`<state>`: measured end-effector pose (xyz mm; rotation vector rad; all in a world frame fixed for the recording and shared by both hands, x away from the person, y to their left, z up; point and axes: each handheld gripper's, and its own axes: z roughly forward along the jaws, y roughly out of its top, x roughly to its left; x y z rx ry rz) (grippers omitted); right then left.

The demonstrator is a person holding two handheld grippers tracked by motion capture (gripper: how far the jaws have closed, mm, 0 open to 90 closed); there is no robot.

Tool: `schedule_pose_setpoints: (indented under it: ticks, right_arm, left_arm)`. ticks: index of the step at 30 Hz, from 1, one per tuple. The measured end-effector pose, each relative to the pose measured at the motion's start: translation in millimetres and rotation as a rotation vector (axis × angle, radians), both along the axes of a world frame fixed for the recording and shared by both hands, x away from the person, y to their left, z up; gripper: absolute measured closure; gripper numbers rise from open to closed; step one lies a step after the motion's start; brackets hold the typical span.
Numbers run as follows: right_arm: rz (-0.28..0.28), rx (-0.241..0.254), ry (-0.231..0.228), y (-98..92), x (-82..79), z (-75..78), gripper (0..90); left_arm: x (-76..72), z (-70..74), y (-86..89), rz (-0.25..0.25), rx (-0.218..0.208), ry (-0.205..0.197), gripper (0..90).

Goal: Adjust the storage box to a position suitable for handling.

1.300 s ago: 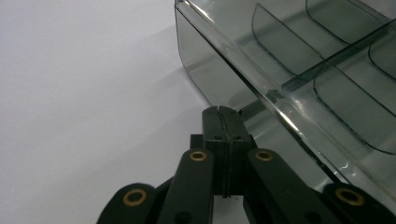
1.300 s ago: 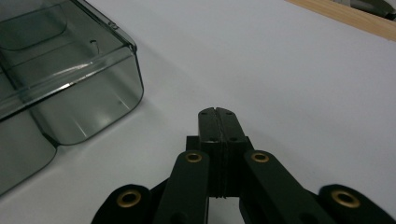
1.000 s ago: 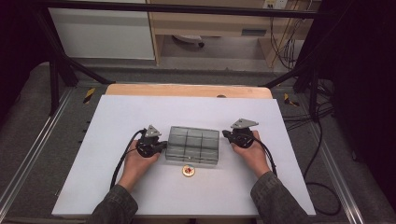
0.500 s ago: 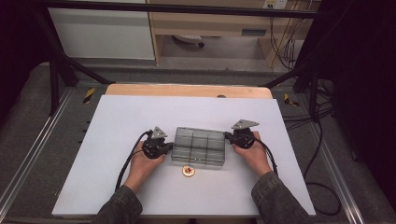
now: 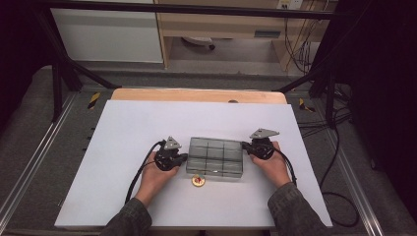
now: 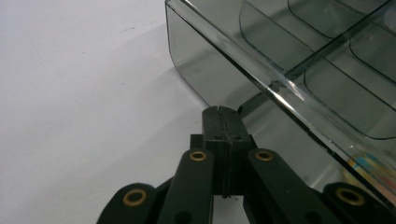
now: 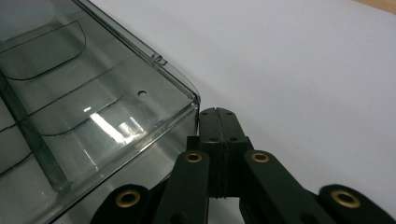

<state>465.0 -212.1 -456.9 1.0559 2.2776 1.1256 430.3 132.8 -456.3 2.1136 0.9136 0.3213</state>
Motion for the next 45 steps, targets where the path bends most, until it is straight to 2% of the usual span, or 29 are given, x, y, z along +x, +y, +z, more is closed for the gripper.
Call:
schedule_pose_setpoints:
  ticks: [4, 13, 21, 32, 45]
  right_arm:
    - [-0.001, -0.002, 0.007, -9.0, -5.7, 0.6, 90.0]
    - [-0.015, 0.004, 0.012, -24.0, -14.4, 1.6, 90.0]
    - [-0.016, 0.018, 0.02, -32.9, -19.7, 1.4, 90.0]
    - [-0.017, 0.028, 0.029, -38.2, -30.0, 1.4, 90.0]
    - [-0.015, 0.033, 0.031, -41.2, -38.7, 0.9, 90.0]
  left_arm:
    - [-4.5, -0.1, -9.0, -0.025, 0.002, 0.002, 90.0]
    - [-11.9, -0.2, -20.8, -0.048, -0.01, 0.019, 90.0]
    - [-22.0, 1.1, -30.0, -0.081, 0.007, 0.021, 90.0]
    - [-34.8, 2.9, -34.6, -0.132, 0.034, 0.023, 90.0]
    - [-40.4, 2.8, -35.1, -0.141, 0.031, 0.025, 90.0]
